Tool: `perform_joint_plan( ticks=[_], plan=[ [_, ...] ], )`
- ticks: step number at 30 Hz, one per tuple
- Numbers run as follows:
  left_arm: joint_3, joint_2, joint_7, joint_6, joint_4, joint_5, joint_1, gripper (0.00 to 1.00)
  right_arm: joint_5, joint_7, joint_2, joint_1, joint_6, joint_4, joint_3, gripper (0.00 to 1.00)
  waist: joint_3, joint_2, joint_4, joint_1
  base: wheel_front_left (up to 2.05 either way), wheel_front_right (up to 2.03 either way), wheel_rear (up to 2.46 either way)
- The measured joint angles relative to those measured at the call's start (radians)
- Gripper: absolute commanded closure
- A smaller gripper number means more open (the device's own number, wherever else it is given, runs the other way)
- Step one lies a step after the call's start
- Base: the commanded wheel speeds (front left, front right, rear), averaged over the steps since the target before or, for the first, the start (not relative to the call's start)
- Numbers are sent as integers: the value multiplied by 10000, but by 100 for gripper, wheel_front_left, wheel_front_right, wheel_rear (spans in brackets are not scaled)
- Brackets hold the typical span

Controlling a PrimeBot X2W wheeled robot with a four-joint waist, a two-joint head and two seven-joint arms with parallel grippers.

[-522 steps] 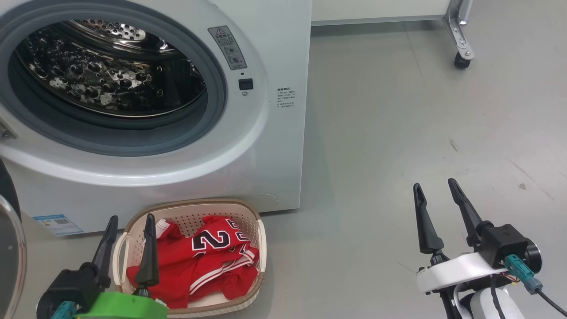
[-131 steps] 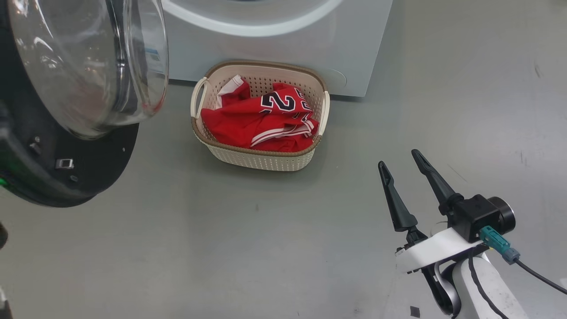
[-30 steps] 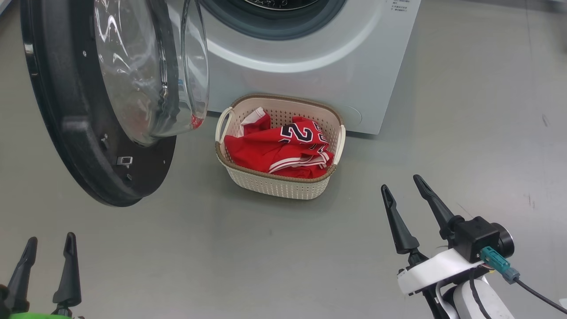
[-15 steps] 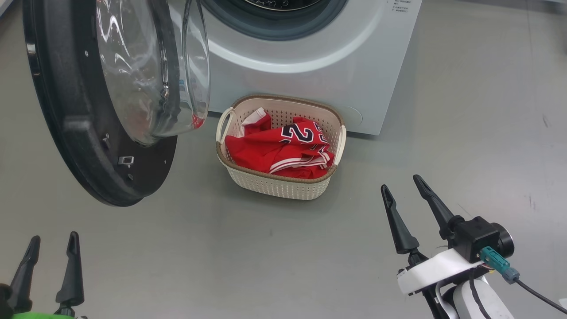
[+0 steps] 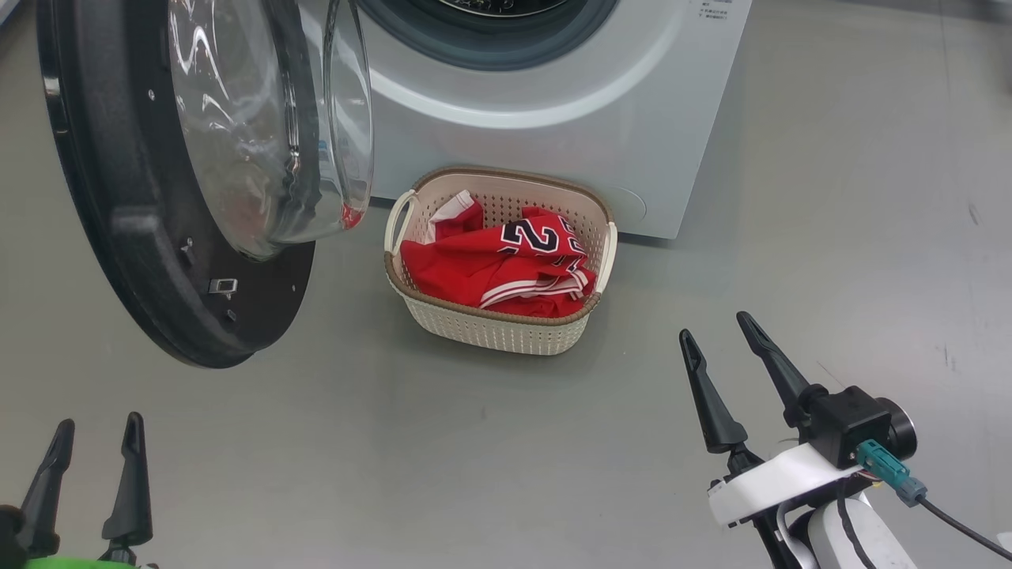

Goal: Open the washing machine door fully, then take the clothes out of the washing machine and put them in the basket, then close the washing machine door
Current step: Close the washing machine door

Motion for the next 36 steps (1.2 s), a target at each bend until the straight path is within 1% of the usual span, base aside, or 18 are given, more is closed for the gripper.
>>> perform_joint_plan(
  ticks=[13, 14, 15, 20, 30, 34, 36],
  plan=[
    [29, -73, 0, 0, -58, 0, -8, 0, 0, 0, 19, 0, 0, 0, 0, 0, 34, 0, -21, 0, 0, 0, 0],
    [10, -73, 0, 0, -71, 0, -11, 69, 0, 0, 21, 0, 0, 0, 0, 0, 39, 0, -21, 0, 0, 0, 0],
    [-17, -69, 0, 0, -84, 0, -11, 100, 0, 0, 21, 0, 0, 0, 0, 0, 45, 0, -22, 0, 0, 0, 0],
    [-77, -38, 0, -2, -169, 0, -12, 100, 0, 0, 21, 0, 0, -4, 2, 0, 87, 0, -30, 0, 0, 0, 0],
    [81, 345, 0, -2, -351, -63, -257, 100, -2, 0, 21, -1, 4, -40, 40, 0, 268, 0, -58, 0, 0, 0, 0],
    [192, 495, 0, -42, -265, -725, -472, 100, -2, 0, 23, -3, 8, -40, 67, 0, 324, 0, -75, 0, 0, 0, 0],
    [326, 495, 0, -42, -163, -1266, -553, 100, -4, 0, 21, -6, 8, -40, 113, 0, 361, 0, -87, 0, 0, 0, 0]
  ],
)
